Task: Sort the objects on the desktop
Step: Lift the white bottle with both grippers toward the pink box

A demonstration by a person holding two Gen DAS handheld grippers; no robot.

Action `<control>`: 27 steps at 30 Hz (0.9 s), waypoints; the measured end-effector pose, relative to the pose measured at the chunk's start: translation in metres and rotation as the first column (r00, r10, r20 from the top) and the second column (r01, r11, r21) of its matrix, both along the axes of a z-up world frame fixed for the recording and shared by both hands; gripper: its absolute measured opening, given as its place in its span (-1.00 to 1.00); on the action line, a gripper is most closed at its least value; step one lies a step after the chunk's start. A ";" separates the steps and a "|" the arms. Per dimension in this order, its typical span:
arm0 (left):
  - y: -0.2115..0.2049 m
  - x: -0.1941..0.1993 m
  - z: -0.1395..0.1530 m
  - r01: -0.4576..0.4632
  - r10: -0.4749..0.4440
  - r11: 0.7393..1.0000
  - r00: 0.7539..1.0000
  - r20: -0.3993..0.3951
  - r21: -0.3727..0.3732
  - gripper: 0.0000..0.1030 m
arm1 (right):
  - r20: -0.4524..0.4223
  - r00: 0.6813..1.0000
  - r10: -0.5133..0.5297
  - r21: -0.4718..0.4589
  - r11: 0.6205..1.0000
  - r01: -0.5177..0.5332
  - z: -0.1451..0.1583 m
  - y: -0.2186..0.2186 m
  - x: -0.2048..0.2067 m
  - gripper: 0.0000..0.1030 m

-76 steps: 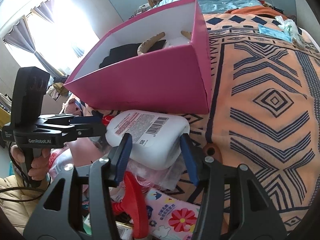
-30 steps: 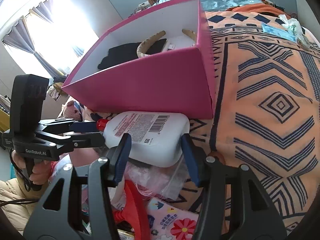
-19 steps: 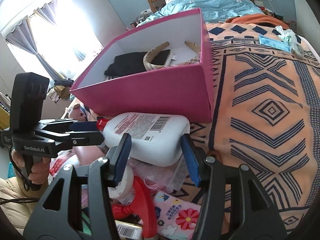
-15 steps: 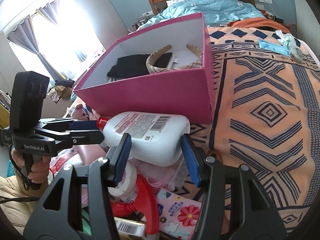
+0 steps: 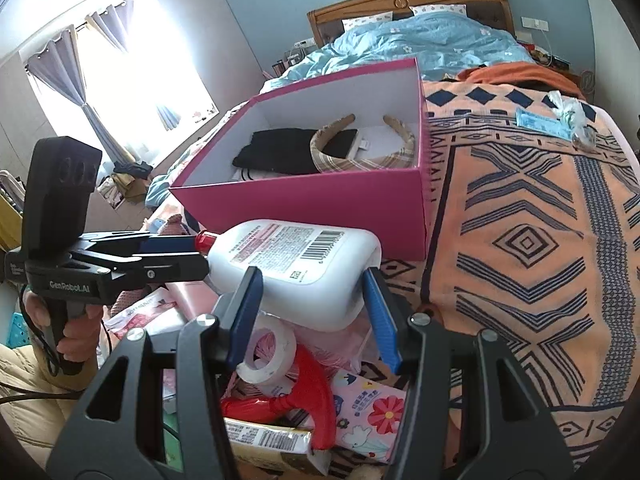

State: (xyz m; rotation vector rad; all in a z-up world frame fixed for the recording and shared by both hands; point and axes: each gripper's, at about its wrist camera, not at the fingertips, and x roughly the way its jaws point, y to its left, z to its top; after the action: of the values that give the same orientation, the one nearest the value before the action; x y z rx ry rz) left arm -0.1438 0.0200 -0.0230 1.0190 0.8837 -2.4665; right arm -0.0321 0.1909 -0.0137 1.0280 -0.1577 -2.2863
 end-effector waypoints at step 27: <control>0.006 0.006 0.048 -0.012 0.004 0.993 0.997 -0.073 -0.114 0.18 | -0.127 0.992 -0.008 -0.011 1.000 0.007 0.043 0.002 0.009 0.07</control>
State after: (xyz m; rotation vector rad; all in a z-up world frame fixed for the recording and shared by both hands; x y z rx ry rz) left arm -0.1376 0.0260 0.0250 0.8906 0.7562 -2.5297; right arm -0.0236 0.1932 0.0294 0.8750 -0.1218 -2.3468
